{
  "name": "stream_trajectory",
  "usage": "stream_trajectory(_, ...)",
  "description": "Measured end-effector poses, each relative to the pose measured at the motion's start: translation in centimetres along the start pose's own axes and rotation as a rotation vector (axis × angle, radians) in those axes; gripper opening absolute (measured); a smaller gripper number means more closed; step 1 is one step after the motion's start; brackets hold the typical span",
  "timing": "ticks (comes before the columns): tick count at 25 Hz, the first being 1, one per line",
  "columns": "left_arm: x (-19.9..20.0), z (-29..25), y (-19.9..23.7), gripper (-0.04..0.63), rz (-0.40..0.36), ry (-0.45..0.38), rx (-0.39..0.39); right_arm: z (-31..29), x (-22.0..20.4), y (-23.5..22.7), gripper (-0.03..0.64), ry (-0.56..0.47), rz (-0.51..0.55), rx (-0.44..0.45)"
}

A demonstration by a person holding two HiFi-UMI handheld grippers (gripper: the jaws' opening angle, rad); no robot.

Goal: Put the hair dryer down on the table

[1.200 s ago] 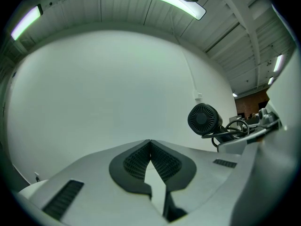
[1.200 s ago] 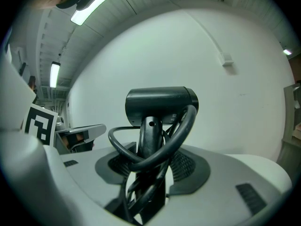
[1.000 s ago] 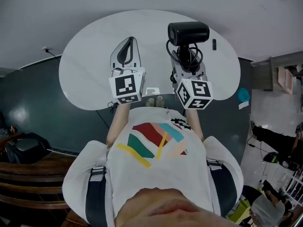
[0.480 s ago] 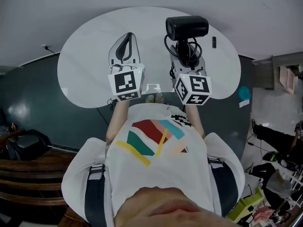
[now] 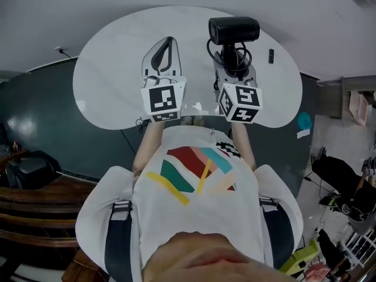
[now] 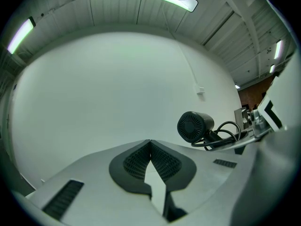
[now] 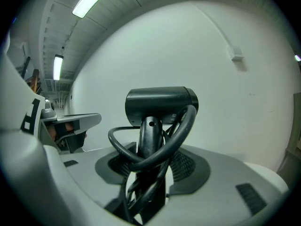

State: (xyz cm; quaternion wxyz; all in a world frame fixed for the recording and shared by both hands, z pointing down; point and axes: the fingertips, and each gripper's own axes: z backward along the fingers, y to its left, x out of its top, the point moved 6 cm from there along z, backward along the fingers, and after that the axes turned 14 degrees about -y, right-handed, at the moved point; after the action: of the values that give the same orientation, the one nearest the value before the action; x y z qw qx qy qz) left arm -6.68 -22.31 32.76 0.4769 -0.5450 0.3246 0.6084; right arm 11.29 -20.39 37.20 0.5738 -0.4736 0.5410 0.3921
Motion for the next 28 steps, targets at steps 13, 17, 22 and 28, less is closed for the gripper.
stream_trajectory(13, -0.2, 0.4, 0.8, 0.017, -0.028, 0.013, 0.017, -2.1, -5.1, -0.2, 0.221, 0.145, 0.031, -0.007)
stream_trajectory(17, -0.3, 0.5, 0.9, 0.017, -0.042, 0.019, 0.018, -2.5, -6.6, -0.2, 0.221, 0.186, 0.001, 0.008)
stream_trajectory(22, -0.1, 0.5, 1.5, 0.017, -0.044, 0.013, 0.026, -3.2, -7.8, 0.3, 0.221, 0.222, 0.002, 0.018)
stream_trajectory(28, -0.1, 0.6, 2.3, 0.017, -0.049, 0.024, 0.033, -4.0, -9.5, 0.7, 0.221, 0.277, 0.044, 0.038)
